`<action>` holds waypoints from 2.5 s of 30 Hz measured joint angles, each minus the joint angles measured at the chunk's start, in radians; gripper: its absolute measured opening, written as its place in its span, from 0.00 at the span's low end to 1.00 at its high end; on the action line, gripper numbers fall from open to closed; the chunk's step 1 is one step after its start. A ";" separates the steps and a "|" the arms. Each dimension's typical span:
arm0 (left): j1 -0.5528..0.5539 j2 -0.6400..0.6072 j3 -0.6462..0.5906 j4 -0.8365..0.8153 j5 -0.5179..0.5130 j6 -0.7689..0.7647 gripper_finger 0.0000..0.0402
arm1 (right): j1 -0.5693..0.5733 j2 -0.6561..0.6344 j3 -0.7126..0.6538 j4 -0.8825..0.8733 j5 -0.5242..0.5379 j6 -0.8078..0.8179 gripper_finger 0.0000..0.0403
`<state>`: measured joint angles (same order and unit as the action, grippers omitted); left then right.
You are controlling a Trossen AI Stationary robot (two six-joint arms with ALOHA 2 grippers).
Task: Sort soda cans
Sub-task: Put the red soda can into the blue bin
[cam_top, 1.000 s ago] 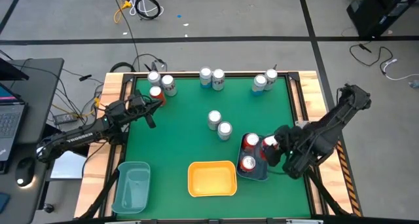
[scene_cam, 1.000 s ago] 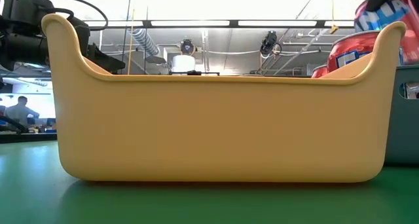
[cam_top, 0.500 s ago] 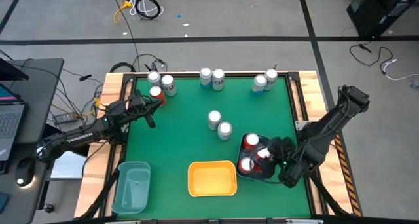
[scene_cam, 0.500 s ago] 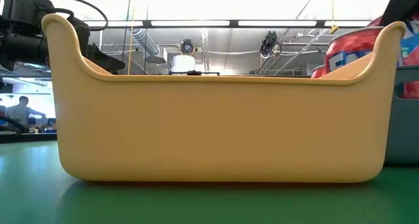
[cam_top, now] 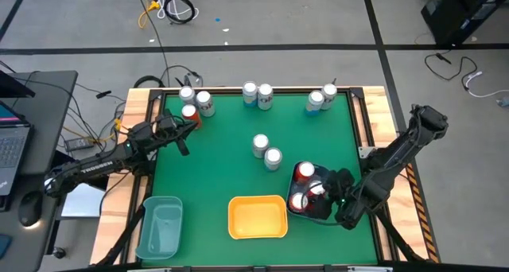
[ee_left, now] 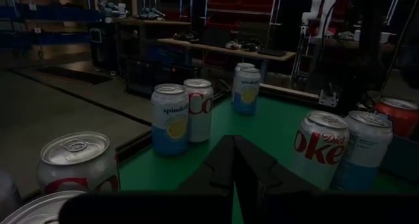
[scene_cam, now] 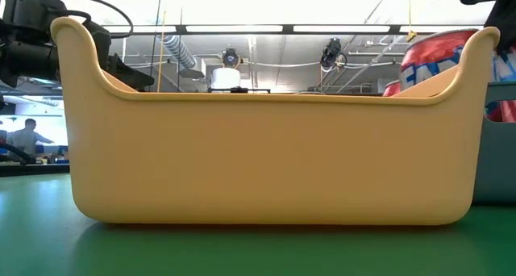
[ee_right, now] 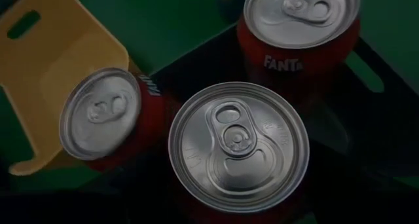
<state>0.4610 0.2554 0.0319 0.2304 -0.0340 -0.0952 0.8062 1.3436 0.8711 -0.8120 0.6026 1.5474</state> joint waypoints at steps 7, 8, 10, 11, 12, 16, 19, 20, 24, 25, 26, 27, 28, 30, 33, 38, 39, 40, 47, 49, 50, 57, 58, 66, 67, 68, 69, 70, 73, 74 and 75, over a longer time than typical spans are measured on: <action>0.000 0.000 0.000 -0.001 0.000 0.002 0.03 | 0.001 0.042 0.002 0.046 -0.046 -0.035 0.73; 0.000 0.000 0.000 -0.001 0.000 0.002 0.03 | 0.001 0.039 0.003 0.049 -0.055 -0.035 0.76; 0.000 0.000 0.000 -0.005 0.000 0.005 0.03 | 0.001 0.032 0.012 0.055 -0.101 -0.032 0.83; 0.000 0.000 0.000 -0.005 0.000 0.005 0.03 | 0.003 0.029 0.016 0.062 -0.129 -0.029 0.86; 0.000 0.000 0.000 -0.006 0.000 0.005 0.03 | 0.005 0.024 0.017 0.060 -0.143 -0.033 0.88; 0.000 0.000 0.000 -0.013 0.000 0.005 0.03 | 0.002 0.011 0.025 0.050 -0.175 -0.053 0.92; 0.000 0.000 0.000 -0.019 0.000 0.005 0.03 | 0.002 0.011 0.024 0.041 -0.179 -0.055 0.90; 0.000 0.000 0.000 -0.018 0.000 0.005 0.03 | -0.002 0.011 0.024 0.038 -0.185 -0.056 0.89; 0.000 0.000 0.000 -0.018 0.000 0.005 0.03 | -0.024 0.011 0.025 0.019 -0.197 -0.057 0.78; 0.000 0.000 0.000 -0.019 0.000 0.005 0.03 | -0.029 0.010 0.025 0.013 -0.197 -0.058 0.74; 0.000 0.000 0.000 -0.019 0.000 0.005 0.03 | -0.035 0.010 0.026 0.007 -0.197 -0.061 0.70; 0.000 0.000 0.000 -0.019 0.000 0.005 0.03 | -0.041 0.010 0.026 0.006 -0.197 -0.068 0.66; 0.000 0.000 0.000 -0.019 0.000 0.005 0.03 | -0.049 0.009 0.026 0.006 -0.197 -0.080 0.64; 0.000 0.000 0.000 -0.020 0.000 0.005 0.03 | -0.058 0.009 0.026 0.005 -0.191 -0.107 0.64; 0.000 0.000 0.000 -0.020 0.000 0.007 0.03 | -0.075 0.010 0.025 0.009 -0.184 -0.143 0.64; 0.000 0.000 0.000 -0.024 0.000 0.008 0.03 | -0.102 0.010 0.025 0.018 -0.182 -0.190 0.64; 0.000 0.000 0.000 -0.024 0.000 0.008 0.03 | -0.106 0.010 0.025 0.023 -0.178 -0.203 0.64; 0.000 0.000 0.000 -0.024 0.000 0.008 0.03 | -0.112 0.010 0.024 0.031 -0.172 -0.220 0.64; 0.000 0.000 0.000 -0.025 0.000 0.010 0.03 | -0.162 0.013 0.023 0.082 -0.154 -0.312 0.64; 0.000 0.000 0.000 -0.027 0.000 0.010 0.03 | -0.168 0.013 0.023 0.081 -0.155 -0.326 0.64; 0.000 0.000 0.000 -0.028 0.000 0.010 0.03 | -0.168 0.013 0.023 0.079 -0.166 -0.333 0.64; 0.000 0.000 0.000 -0.028 0.000 0.011 0.03 | -0.169 0.009 0.025 0.064 -0.275 -0.312 0.64; 0.000 0.000 0.000 -0.028 0.000 0.011 0.03 | -0.169 0.008 0.028 0.063 -0.284 -0.313 0.64; 0.000 0.000 0.000 -0.028 0.000 0.012 0.03 | -0.166 -0.010 0.095 0.009 -0.376 -0.315 0.64; 0.000 0.000 0.000 -0.028 0.000 0.012 0.03 | -0.165 -0.010 0.098 0.004 -0.378 -0.313 0.64; 0.000 0.000 0.000 -0.028 0.000 0.012 0.03 | -0.165 -0.010 0.098 0.002 -0.381 -0.314 0.64; 0.000 0.000 0.000 -0.028 0.000 0.012 0.03 | -0.165 -0.010 0.098 0.001 -0.387 -0.315 0.64; 0.000 0.000 0.000 -0.028 0.000 0.012 0.03 | -0.165 -0.010 0.098 0.001 -0.391 -0.317 0.64; 0.000 0.000 0.000 -0.028 0.000 0.012 0.03 | -0.160 -0.010 0.098 0.002 -0.411 -0.317 0.64; 0.000 0.000 0.000 -0.028 0.000 0.012 0.03 | -0.155 -0.010 0.098 0.001 -0.414 -0.318 0.64; 0.000 0.000 0.000 -0.028 0.000 0.012 0.03 | -0.149 -0.010 0.098 -0.001 -0.416 -0.319 0.64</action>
<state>0.4610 0.2558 0.0319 0.2020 -0.0341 -0.0830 0.6569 1.3331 0.9688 -0.8125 0.1866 1.2282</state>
